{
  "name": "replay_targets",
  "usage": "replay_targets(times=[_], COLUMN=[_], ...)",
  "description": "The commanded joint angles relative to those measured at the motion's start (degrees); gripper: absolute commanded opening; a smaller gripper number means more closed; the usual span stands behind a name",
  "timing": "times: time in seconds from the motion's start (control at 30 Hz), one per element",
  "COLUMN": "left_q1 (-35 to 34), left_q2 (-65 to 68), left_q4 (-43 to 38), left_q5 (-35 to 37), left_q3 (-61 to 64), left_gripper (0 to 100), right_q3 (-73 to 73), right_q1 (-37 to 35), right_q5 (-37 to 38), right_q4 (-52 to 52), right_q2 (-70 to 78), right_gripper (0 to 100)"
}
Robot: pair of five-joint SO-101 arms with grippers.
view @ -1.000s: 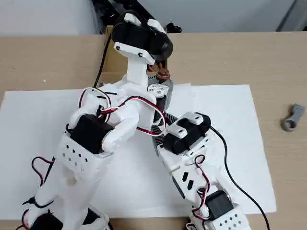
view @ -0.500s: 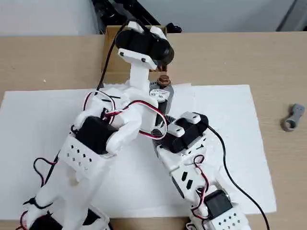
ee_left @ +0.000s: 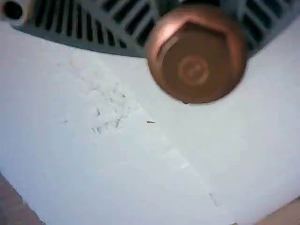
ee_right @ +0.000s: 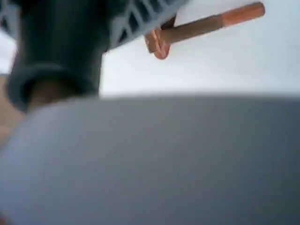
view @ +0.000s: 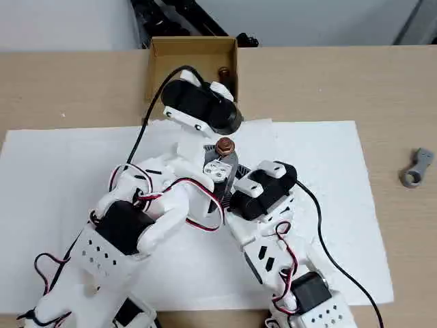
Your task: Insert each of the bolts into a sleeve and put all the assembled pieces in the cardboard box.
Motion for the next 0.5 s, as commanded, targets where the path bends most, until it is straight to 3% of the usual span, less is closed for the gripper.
replay_targets(times=[0.0, 0.27, 0.47], left_q1=[0.5, -3.0, -3.9], left_q2=[-1.6, -1.6, -1.8], left_q4=[0.5, 3.8, 10.7], left_q5=[-0.3, 2.9, 2.9], left_q3=[-0.4, -0.6, -5.0], left_gripper=[9, 17, 21], right_q3=[-1.1, -1.6, -5.5], right_q1=[0.7, 0.8, 0.8], right_q5=[0.2, 0.2, 0.3], right_q4=[-0.7, -0.7, -0.7], right_q2=[0.0, -0.5, 0.0], right_gripper=[0.4, 0.4, 0.4])
